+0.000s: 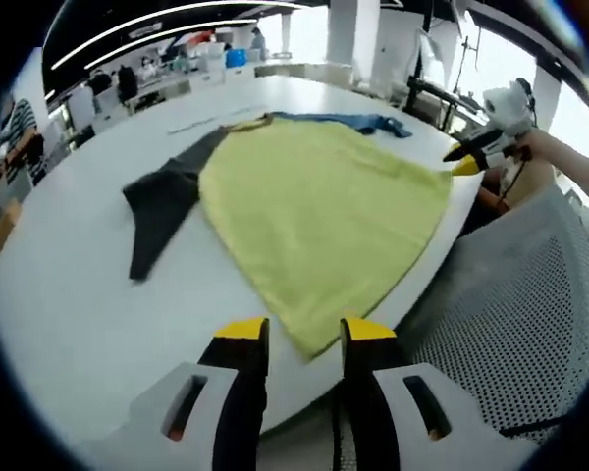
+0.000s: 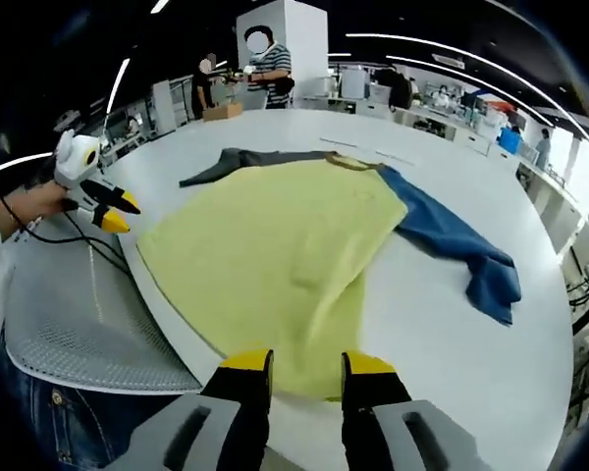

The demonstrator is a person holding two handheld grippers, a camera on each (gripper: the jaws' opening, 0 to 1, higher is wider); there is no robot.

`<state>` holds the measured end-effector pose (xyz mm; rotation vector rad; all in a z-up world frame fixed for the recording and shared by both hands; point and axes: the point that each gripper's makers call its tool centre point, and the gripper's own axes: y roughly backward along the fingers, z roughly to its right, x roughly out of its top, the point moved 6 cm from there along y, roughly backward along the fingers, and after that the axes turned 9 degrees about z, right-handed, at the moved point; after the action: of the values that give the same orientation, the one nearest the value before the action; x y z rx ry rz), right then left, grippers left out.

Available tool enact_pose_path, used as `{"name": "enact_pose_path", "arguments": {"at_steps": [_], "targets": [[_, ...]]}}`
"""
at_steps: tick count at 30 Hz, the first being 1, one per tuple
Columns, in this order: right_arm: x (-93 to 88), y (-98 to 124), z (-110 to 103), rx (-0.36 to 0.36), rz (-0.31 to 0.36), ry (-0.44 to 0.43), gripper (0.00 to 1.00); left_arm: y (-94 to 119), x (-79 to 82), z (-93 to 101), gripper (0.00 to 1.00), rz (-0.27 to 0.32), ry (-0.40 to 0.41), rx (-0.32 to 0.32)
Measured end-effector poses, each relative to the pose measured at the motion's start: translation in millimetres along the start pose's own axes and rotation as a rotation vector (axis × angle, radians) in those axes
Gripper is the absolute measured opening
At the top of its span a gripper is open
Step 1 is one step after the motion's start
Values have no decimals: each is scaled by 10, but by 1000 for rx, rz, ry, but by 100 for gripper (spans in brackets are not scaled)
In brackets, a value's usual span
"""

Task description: Fold the garment on the visible template until the final outline fits inside the template.

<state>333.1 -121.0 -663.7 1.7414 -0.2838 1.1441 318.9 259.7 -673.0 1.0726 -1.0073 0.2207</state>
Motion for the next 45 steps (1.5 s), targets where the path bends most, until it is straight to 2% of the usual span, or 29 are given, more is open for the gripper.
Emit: {"name": "enact_pose_path", "arguments": {"at_steps": [2, 6, 11, 15, 23, 32, 35, 37, 45], "targets": [[15, -28, 70, -14, 6, -26, 22, -42, -5, -29, 27, -8, 33, 19], [-47, -119, 192, -56, -19, -47, 21, -111, -38, -50, 25, -25, 35, 45], [-157, -244, 218, -70, -40, -81, 17, -160, -85, -63, 23, -48, 62, 65], [-253, -268, 233, -91, -82, -64, 13, -191, -143, -56, 21, -72, 75, 74], [-290, -298, 301, -110, -87, -92, 7, -224, -221, -37, 16, -108, 73, 73], [-310, -344, 277, -104, -99, -105, 2, -257, -216, -19, 12, -110, 69, 58], [-306, -348, 267, -105, -102, -105, 0, -268, -220, -18, 6, -110, 77, 57], [-302, -342, 260, -103, -107, -102, 0, -284, -221, -9, 2, -105, 95, 55], [-315, -236, 266, -126, -106, -121, 0, -273, -222, -24, 0, -94, 108, 53]]}}
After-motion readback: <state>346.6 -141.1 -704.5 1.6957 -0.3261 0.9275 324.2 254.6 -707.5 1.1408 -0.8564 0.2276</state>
